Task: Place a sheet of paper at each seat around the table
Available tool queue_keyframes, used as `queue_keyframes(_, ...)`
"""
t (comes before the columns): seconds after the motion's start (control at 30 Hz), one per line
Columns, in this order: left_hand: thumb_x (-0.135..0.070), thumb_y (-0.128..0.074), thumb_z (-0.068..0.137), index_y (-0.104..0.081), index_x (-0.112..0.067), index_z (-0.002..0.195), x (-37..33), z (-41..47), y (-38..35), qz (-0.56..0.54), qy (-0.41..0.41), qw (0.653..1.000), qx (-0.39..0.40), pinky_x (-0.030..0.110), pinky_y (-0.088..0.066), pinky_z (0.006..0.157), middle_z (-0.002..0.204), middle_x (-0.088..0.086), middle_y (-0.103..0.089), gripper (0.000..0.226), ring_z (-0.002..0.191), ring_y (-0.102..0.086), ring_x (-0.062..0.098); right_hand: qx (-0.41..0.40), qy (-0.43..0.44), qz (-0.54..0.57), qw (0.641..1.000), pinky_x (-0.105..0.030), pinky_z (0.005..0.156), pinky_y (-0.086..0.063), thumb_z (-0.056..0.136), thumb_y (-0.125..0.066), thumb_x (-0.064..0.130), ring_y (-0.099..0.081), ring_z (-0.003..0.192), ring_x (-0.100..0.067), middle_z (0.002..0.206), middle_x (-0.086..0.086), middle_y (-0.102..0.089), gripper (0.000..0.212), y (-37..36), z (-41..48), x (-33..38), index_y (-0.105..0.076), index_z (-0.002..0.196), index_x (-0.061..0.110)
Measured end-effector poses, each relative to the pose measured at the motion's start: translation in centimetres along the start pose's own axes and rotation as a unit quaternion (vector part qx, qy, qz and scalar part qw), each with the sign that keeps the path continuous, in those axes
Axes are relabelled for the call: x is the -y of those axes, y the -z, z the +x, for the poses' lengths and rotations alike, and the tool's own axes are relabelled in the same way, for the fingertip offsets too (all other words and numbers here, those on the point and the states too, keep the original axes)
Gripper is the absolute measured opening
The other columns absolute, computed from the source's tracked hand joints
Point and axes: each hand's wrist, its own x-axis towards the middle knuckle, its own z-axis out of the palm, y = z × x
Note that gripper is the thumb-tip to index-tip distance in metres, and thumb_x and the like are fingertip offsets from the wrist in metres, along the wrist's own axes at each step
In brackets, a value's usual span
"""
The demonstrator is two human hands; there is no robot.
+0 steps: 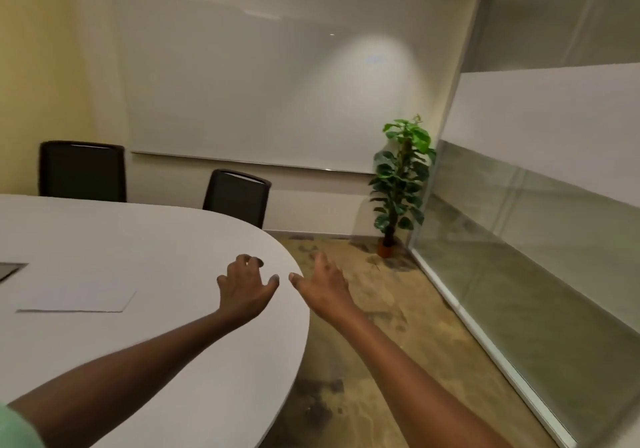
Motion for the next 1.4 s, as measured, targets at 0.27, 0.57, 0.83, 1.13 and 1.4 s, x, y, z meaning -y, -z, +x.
queue_keyframes(0.27, -0.051, -0.055, 0.084, -0.055, -0.015, 0.118, -3.5, 4.9, -6.0, 0.068, 0.103, 0.990, -0.066, 0.044, -0.037, 0.091, 0.128, 0.005, -0.050, 0.050, 0.116, -0.049, 0.025, 0.055, 0.130, 0.019, 0.990, -0.047, 0.106, -0.041, 0.090, -0.057, 0.048, -0.043, 0.132, -0.027, 0.145, -0.005, -0.047, 0.060, 0.6, 12.5, -7.2, -0.038, 0.141, 0.023)
queue_keyframes(0.57, -0.049, -0.055, 0.083, -0.054, -0.015, 0.118, -6.1, 8.9, -8.2, 0.146, 0.191, 0.961, -0.134, 0.044, -0.035, 0.091, 0.129, 0.005, -0.048, 0.049, 0.125, -0.041, 0.027, 0.139, 0.247, 0.034, 0.959, -0.047, 0.107, -0.038, 0.090, -0.057, 0.045, -0.042, 0.133, -0.027, 0.142, -0.006, -0.048, 0.056, 1.1, 22.9, -9.3, -0.040, 0.137, 0.021)
queue_keyframes(0.83, -0.050, -0.053, 0.083, -0.052, -0.016, 0.119, -3.1, 12.3, -7.8, 0.172, 0.269, 0.931, -0.178, 0.044, -0.033, 0.092, 0.129, 0.003, -0.046, 0.049, 0.125, -0.039, 0.026, 0.208, 0.301, 0.067, 0.928, -0.048, 0.104, -0.040, 0.088, -0.057, 0.046, -0.045, 0.129, -0.026, 0.137, -0.004, -0.053, 0.056, -3.7, 29.1, -6.3, -0.042, 0.135, 0.021)
queue_keyframes(1.13, -0.050, -0.051, 0.082, -0.051, -0.017, 0.117, 4.7, 16.7, -8.0, 0.193, 0.348, 0.895, -0.201, 0.041, -0.031, 0.089, 0.126, 0.001, -0.045, 0.047, 0.122, -0.040, 0.025, 0.270, 0.368, 0.064, 0.888, -0.045, 0.103, -0.041, 0.088, -0.056, 0.045, -0.046, 0.129, -0.025, 0.134, -0.006, -0.056, 0.054, -12.6, 36.6, -0.4, -0.044, 0.134, 0.019)
queue_keyframes(1.4, -0.049, -0.047, 0.086, -0.044, -0.018, 0.124, 11.3, 18.5, -6.9, 0.204, 0.440, 0.857, -0.175, 0.044, -0.030, 0.094, 0.128, 0.000, -0.048, 0.048, 0.122, -0.042, 0.025, 0.321, 0.418, 0.020, 0.850, -0.043, 0.099, -0.043, 0.090, -0.054, 0.044, -0.049, 0.126, -0.027, 0.126, -0.007, -0.061, 0.051, -20.4, 40.8, 4.6, -0.046, 0.133, 0.017)
